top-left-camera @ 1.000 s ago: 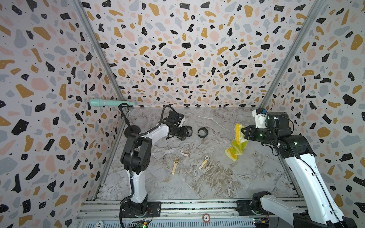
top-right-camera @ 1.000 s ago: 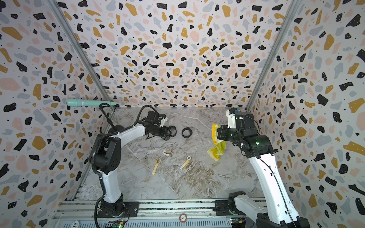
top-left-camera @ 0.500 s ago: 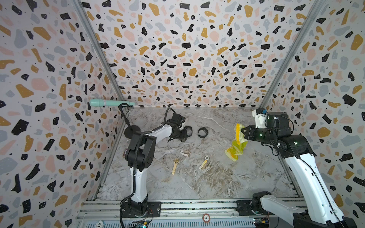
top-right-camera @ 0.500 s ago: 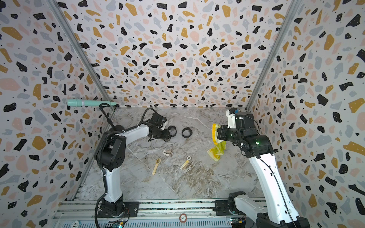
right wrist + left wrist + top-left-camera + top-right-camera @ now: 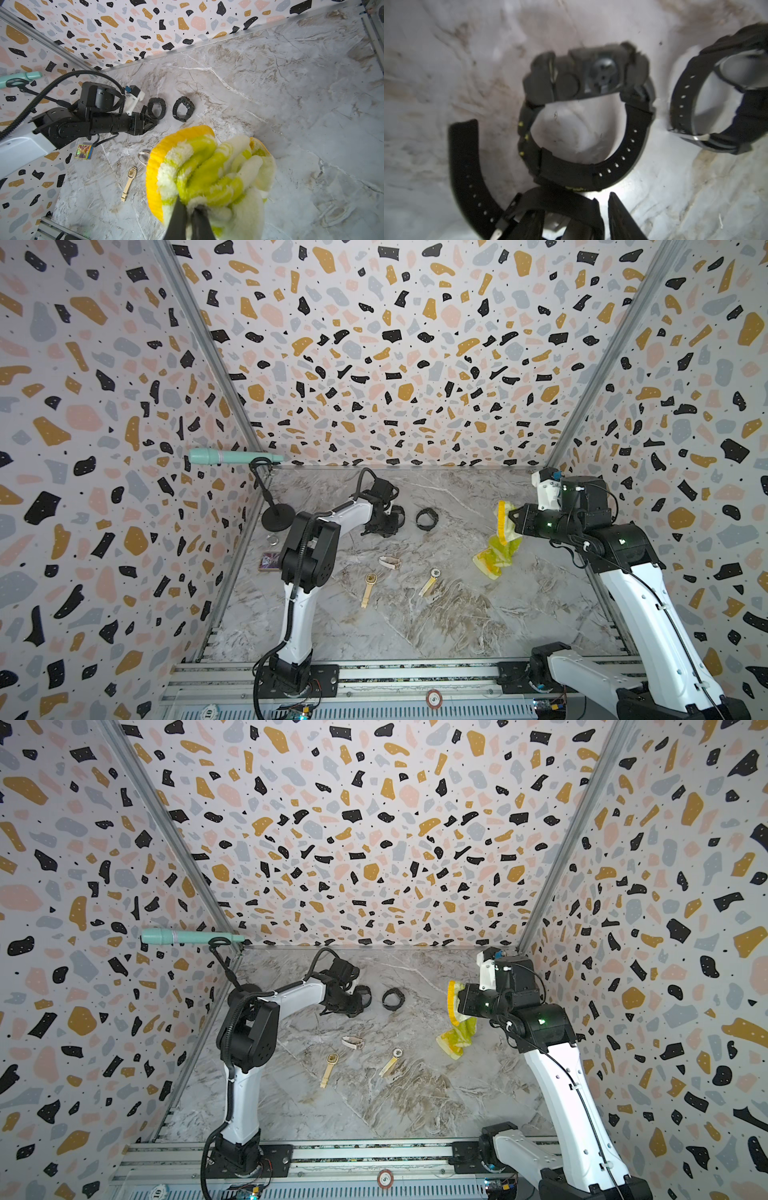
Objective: Wipe the watch dial
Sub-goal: Adjust the watch at the center of the board.
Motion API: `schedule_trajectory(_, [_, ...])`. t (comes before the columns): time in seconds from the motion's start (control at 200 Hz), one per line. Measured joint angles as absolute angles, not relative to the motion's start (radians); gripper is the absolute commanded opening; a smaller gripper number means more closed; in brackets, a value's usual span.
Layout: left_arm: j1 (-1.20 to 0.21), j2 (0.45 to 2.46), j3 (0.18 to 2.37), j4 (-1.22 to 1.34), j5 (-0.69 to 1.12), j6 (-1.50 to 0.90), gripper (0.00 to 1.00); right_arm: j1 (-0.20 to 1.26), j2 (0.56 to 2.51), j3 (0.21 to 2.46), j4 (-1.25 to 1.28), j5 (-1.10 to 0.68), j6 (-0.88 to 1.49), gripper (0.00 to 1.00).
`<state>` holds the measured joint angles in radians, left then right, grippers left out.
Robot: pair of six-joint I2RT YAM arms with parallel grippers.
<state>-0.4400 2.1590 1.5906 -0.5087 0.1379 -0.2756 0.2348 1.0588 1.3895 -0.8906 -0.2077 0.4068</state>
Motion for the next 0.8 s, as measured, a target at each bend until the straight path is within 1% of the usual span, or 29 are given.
schedule_trajectory(0.195, [-0.446,2.17,1.625,-0.554,0.102,-0.289,0.44,0.227,1.052,1.382,-0.89,-0.2,0.407,0.0])
schedule_trajectory(0.385, [-0.446,2.178,1.644,-0.584,0.091,-0.306,0.42,0.218,1.034,1.345,-0.888,-0.201,0.407,0.0])
schedule_trajectory(0.666, [-0.446,2.219,1.715,-0.609,0.088,-0.308,0.2,0.201,1.032,1.31,-0.868,-0.217,0.407,0.0])
schedule_trajectory(0.751, [-0.446,2.219,1.715,-0.619,0.091,-0.307,0.1,0.198,1.032,1.302,-0.862,-0.222,0.407,0.0])
schedule_trajectory(0.801, [-0.446,2.219,1.715,-0.627,0.095,-0.308,0.07,0.196,1.032,1.299,-0.86,-0.225,0.407,0.0])
